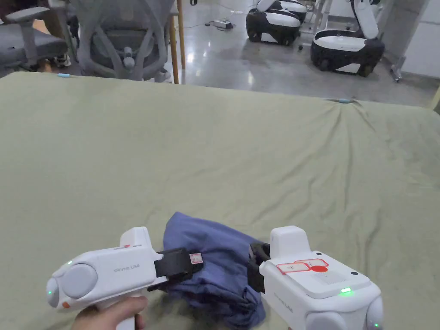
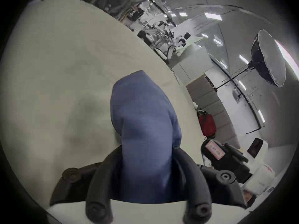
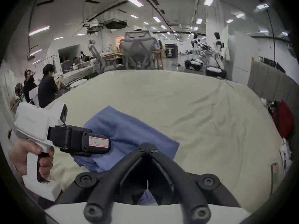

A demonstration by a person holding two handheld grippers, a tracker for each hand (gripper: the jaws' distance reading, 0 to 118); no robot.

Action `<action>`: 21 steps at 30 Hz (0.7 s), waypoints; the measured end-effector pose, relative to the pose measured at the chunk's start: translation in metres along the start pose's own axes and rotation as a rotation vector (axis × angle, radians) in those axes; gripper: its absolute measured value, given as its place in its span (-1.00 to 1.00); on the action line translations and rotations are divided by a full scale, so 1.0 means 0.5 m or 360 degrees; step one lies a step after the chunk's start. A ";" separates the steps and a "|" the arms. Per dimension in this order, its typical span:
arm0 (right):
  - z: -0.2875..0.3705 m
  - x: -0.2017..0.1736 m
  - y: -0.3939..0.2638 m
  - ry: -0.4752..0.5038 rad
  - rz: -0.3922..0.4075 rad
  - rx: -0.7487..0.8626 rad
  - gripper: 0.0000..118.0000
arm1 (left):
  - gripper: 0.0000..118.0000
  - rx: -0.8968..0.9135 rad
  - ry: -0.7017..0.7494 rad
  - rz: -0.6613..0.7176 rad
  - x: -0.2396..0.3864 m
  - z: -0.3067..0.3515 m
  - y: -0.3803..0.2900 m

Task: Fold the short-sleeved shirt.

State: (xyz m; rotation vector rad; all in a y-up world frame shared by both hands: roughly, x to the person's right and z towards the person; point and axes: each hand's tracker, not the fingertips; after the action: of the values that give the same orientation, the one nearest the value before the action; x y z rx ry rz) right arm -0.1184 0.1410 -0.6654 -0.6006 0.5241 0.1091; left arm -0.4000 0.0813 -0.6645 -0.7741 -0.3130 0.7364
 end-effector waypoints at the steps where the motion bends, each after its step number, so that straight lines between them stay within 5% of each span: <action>1: -0.010 -0.035 0.010 0.0020 0.0019 0.0008 -1.00 | -0.46 0.0018 0.0034 -0.0001 -0.032 0.037 0.015; 12: -0.155 -0.373 0.068 0.0361 0.0156 -0.0009 -1.00 | -0.46 0.0158 0.0347 0.0102 -0.358 0.370 0.190; 19: -0.195 -0.443 0.072 0.0403 0.0206 -0.0036 -1.00 | -0.49 0.0170 0.0406 0.0140 -0.464 0.436 0.240; 21: -0.198 -0.442 0.072 0.0397 0.0214 -0.0046 -1.00 | -0.27 0.0194 0.0388 0.0139 -0.472 0.427 0.232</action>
State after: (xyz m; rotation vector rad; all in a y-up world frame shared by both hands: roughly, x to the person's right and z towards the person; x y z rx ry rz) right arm -0.3615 0.1262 -0.6426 -0.6107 0.8063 0.1707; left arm -0.7328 0.0828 -0.6014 -0.7563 -0.0139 0.7277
